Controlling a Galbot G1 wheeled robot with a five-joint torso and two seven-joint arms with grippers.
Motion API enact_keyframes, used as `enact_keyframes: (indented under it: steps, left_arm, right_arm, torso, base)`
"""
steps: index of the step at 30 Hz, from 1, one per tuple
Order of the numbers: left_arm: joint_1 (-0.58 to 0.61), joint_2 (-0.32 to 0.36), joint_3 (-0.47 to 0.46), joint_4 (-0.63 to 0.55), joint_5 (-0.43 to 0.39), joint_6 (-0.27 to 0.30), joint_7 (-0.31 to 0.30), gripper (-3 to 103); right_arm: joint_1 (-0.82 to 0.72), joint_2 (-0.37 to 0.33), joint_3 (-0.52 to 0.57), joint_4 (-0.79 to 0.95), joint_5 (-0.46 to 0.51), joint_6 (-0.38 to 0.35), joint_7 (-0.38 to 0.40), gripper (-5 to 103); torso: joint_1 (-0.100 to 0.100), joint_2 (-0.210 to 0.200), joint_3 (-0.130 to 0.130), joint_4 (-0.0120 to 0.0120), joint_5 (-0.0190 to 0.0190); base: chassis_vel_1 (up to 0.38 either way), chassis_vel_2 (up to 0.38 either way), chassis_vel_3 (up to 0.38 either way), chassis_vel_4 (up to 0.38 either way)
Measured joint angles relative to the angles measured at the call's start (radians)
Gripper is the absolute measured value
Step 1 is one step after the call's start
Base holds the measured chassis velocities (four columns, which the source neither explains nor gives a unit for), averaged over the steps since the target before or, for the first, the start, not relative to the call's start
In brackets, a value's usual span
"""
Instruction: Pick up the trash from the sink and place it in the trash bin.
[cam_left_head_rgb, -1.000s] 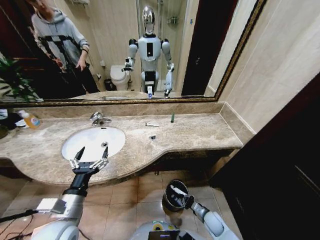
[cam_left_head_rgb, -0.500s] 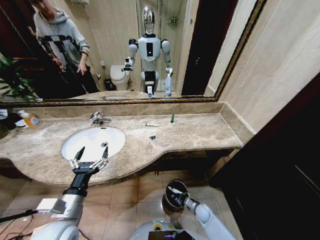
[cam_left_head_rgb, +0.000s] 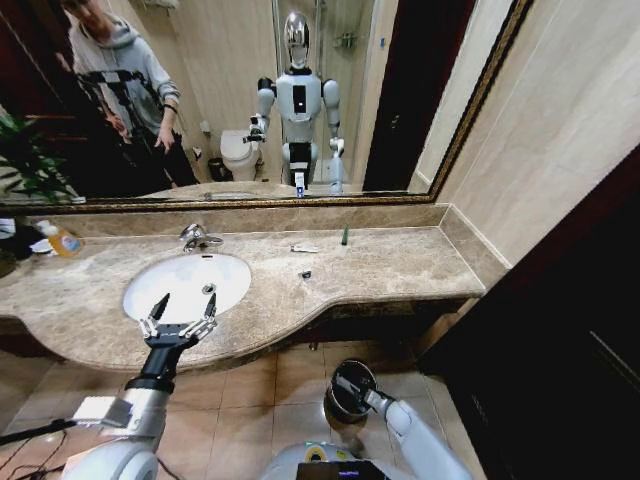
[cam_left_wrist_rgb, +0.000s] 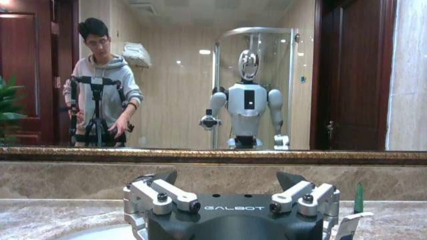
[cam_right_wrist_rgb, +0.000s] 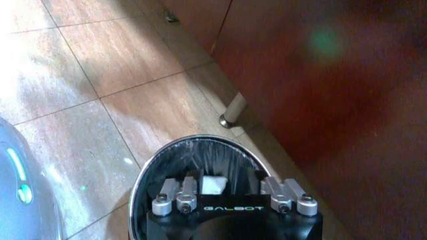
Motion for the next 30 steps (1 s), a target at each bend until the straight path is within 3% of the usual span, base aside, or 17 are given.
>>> enact_keyframes:
  steps: [3,5,8,11,12,18,28,30]
  left_arm:
    - [0.000,0.000,0.000,0.000,0.000,0.000,0.000,100]
    - [0.000,0.000,0.000,0.000,0.000,0.000,0.000,100]
    - [0.000,0.000,0.000,0.000,0.000,0.000,0.000,100]
    - [0.000,0.000,0.000,0.000,0.000,0.000,0.000,100]
    - [0.000,0.000,0.000,0.000,0.000,0.000,0.000,100]
    - [0.000,0.000,0.000,0.000,0.000,0.000,0.000,100]
    - [0.000,0.000,0.000,0.000,0.000,0.000,0.000,100]
    - [0.000,0.000,0.000,0.000,0.000,0.000,0.000,100]
  right_arm:
    - [-0.011,-0.007,0.007,0.015,0.000,-0.002,0.000,61]
    - [-0.013,-0.009,0.008,0.018,0.000,-0.003,0.000,61]
    - [-0.024,-0.014,0.015,0.032,0.003,-0.004,0.001,77]
    - [-0.032,-0.017,0.019,0.039,0.006,-0.004,0.000,82]
    - [-0.038,-0.021,0.022,0.042,0.009,-0.004,0.001,93]
    - [-0.048,-0.030,0.032,0.052,0.019,0.002,0.001,100]
    - [-0.072,-0.046,0.035,0.097,0.036,0.002,0.003,100]
    - [-0.100,-0.064,0.040,0.145,0.075,0.001,0.003,100]
  torso:
    - [0.000,0.000,0.000,0.0000,0.0000]
    - [0.000,0.000,0.000,0.0000,-0.0001]
    - [0.000,0.000,0.000,0.0000,0.0000]
    - [0.000,0.000,0.000,0.0000,0.0000]
    - [0.000,0.000,0.000,0.0000,0.0000]
    - [0.000,0.000,0.000,0.0000,0.0000]
    - [0.000,0.000,0.000,0.0000,0.0001]
    - [0.000,0.000,0.000,0.0001,0.0003]
  base:
    - [0.000,0.000,0.000,0.000]
    - [0.000,0.000,0.000,0.000]
    - [0.000,0.000,0.000,0.000]
    - [0.000,0.000,0.000,0.000]
    - [0.000,0.000,0.000,0.000]
    - [0.000,0.000,0.000,0.000]
    - [0.000,0.000,0.000,0.000]
    - [0.000,0.000,0.000,0.000]
